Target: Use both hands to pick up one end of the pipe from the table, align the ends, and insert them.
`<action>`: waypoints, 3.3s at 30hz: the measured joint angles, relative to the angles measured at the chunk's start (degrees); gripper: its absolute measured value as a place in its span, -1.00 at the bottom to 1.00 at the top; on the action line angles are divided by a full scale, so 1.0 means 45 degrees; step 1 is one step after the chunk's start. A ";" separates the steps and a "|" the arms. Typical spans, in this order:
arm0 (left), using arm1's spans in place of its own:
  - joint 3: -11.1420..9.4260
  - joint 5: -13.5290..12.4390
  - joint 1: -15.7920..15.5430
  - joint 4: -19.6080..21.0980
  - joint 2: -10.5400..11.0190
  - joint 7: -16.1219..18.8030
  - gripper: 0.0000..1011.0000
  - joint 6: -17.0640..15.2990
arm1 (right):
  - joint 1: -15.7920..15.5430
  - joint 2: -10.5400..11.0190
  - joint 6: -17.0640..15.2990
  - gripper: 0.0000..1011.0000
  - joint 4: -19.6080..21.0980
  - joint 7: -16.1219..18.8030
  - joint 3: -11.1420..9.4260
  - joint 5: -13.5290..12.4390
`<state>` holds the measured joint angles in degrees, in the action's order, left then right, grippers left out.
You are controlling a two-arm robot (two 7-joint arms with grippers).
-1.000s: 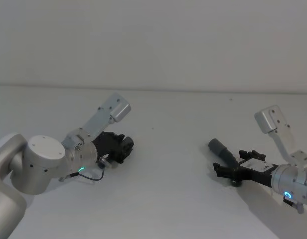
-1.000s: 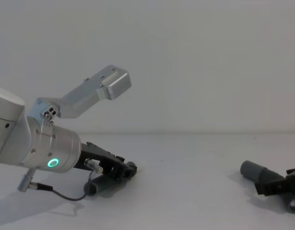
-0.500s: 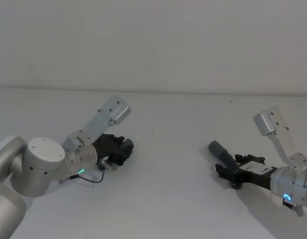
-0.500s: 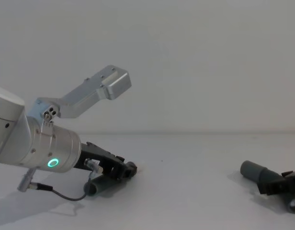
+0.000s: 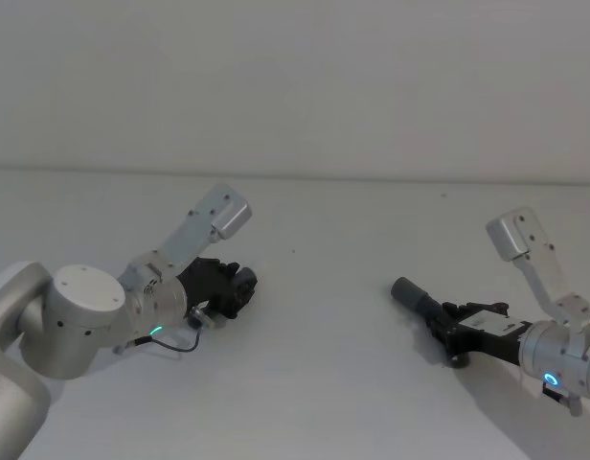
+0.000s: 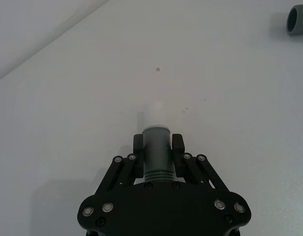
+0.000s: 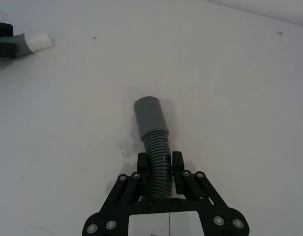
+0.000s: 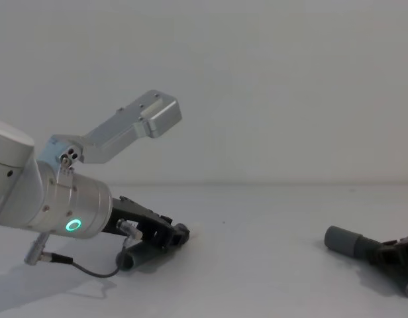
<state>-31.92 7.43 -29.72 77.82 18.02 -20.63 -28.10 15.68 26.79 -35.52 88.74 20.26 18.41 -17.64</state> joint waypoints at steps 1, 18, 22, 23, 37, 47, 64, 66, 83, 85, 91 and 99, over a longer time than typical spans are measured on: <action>0.0000 0.0000 0.0000 0.0001 0.0000 0.0000 -0.35 0.0000 | 0.0001 -0.0002 -0.0003 -0.42 0.0000 -0.0001 0.0000 0.0000; -0.0040 -0.0077 -0.0008 0.0001 -0.0006 -0.0016 -0.35 0.0122 | -0.0057 0.0027 0.0160 -0.44 0.0043 0.0002 -0.0027 -0.0006; -0.0116 -0.0227 -0.0057 0.0072 -0.0014 -0.0056 -0.35 0.0464 | -0.0153 0.0082 0.0515 -0.45 0.0123 0.0004 -0.0078 -0.0012; -0.0130 -0.0258 -0.0066 0.0098 -0.0014 -0.0058 -0.35 0.0523 | -0.0164 0.0091 0.0581 -0.44 0.0143 0.0004 -0.0088 -0.0012; -0.0472 -0.0863 -0.0422 0.0750 0.0202 -0.0437 -0.35 0.1734 | -0.0440 0.0898 0.2513 -0.45 0.0691 0.0463 -0.0431 0.0111; -0.0869 -0.1243 -0.0913 0.0898 0.0707 -0.1556 -0.35 0.2782 | -0.0365 0.2134 0.3889 -0.45 0.0823 0.1804 -0.0379 0.0296; -0.1263 -0.1251 -0.1755 0.0326 0.1231 -0.3499 -0.35 0.4725 | 0.0006 0.3838 0.6132 -0.45 0.0872 0.4044 0.0008 0.0522; -0.1300 -0.1177 -0.1862 0.0216 0.1243 -0.3716 -0.35 0.4969 | 0.0057 0.3933 0.6364 -0.45 0.0909 0.4236 0.0065 0.0533; -0.1584 -0.0420 -0.2489 -0.0416 0.1136 -0.5170 -0.35 0.6323 | 0.0260 0.4217 0.7038 -0.45 0.1293 0.4768 0.0370 0.0380; -0.1626 -0.0314 -0.2546 -0.0450 0.1123 -0.5348 -0.35 0.6450 | 0.0270 0.4218 0.7062 -0.45 0.1318 0.4789 0.0391 0.0354; -0.1717 -0.0115 -0.2650 -0.0465 0.1104 -0.5674 -0.35 0.6662 | 0.0318 0.4202 0.7136 -0.45 0.1361 0.4809 0.0477 0.0230; -0.1861 0.0074 -0.2777 -0.0418 0.1131 -0.6014 -0.35 0.6870 | 0.0378 0.4193 0.7153 -0.45 0.1324 0.4815 0.0572 0.0108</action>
<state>-40.30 7.77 -42.22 75.94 23.11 -47.69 2.82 17.38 45.66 -3.33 94.69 41.93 20.98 -17.15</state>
